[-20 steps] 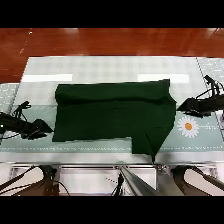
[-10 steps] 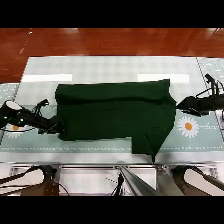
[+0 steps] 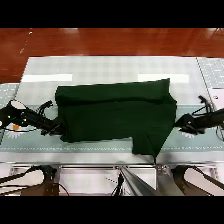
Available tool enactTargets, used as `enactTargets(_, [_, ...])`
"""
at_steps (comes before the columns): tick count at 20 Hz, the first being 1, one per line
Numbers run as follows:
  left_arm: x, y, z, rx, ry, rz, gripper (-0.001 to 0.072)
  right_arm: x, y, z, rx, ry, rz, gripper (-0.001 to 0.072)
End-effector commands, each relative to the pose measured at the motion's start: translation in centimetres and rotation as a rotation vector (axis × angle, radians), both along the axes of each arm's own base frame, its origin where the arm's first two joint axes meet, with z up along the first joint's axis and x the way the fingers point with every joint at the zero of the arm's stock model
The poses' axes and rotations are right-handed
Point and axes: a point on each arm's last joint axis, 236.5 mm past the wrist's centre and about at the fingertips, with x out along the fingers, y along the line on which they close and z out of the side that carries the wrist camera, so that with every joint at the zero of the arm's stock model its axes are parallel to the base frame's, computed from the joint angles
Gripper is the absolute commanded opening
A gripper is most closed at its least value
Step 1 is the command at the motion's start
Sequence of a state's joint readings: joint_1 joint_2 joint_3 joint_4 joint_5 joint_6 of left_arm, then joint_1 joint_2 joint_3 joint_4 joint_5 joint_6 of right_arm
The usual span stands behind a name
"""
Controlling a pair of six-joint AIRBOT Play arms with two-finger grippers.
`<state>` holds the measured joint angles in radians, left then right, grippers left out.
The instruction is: Fold the shirts.
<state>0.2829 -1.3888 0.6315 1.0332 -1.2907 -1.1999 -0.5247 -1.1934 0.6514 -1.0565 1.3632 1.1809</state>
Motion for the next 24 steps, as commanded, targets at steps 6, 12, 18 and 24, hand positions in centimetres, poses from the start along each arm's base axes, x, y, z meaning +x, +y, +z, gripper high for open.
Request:
enactTargets(6, [1.4,0.4,-0.4,0.027,-0.054,0.028,0.0025,1.6,3.6,-4.1,-0.070,-0.046,-0.068,0.0502])
enactTargets(12, [6.7,1.7,2.7,0.060,-0.221,0.028,0.0025,6.1,5.3,1.5,-0.050,-0.234,0.034,0.0030])
enactTargets(18, [20.9,2.2,16.9,0.034,-0.718,0.152,0.0025,20.2,1.9,16.9,-0.147,-0.791,-0.183,0.0027])
enactTargets(24, [25.8,1.3,13.5,0.054,-0.744,0.217,0.0026,27.0,4.7,9.8,-0.159,-0.729,-0.162,0.0027])
